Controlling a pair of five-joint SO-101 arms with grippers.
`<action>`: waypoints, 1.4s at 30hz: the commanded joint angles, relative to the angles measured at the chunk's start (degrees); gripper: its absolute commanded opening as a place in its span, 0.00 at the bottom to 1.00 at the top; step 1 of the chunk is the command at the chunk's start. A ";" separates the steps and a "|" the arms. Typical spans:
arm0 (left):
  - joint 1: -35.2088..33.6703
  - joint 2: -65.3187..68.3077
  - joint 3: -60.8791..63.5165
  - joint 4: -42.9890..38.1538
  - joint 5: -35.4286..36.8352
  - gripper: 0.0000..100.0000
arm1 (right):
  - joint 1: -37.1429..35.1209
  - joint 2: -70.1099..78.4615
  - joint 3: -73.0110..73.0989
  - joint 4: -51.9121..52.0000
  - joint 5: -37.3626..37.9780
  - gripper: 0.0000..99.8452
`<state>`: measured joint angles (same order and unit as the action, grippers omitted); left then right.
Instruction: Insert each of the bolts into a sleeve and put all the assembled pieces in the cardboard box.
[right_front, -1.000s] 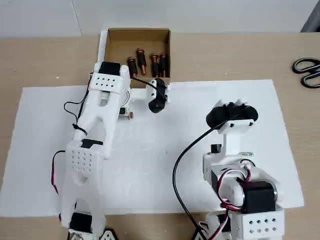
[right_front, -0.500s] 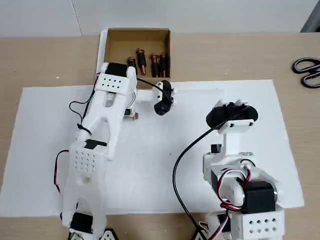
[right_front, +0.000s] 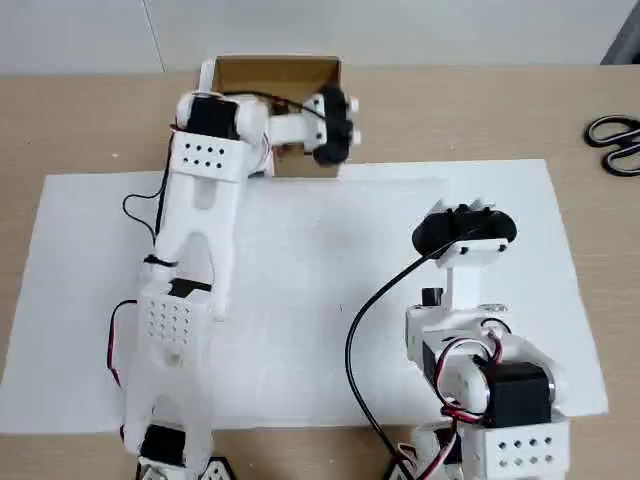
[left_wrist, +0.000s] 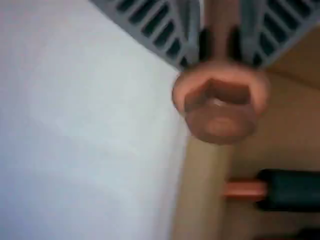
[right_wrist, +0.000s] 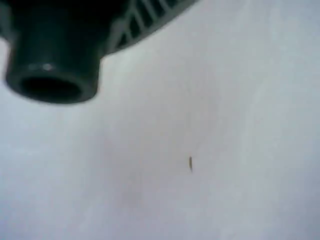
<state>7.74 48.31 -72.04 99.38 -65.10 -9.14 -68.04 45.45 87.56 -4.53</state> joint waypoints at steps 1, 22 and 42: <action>0.62 -1.32 -8.40 1.05 8.26 0.00 | 0.13 -0.57 -3.08 0.22 -0.09 0.00; -0.44 -32.88 -5.23 1.14 39.82 0.01 | -11.30 -0.57 -3.16 -0.22 -7.03 0.00; -0.44 -79.38 49.89 0.26 77.01 0.01 | -18.33 -13.32 -2.90 0.13 -11.08 0.00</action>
<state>7.56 -23.78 -28.44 99.56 7.52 -23.56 -75.60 45.45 87.56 -15.16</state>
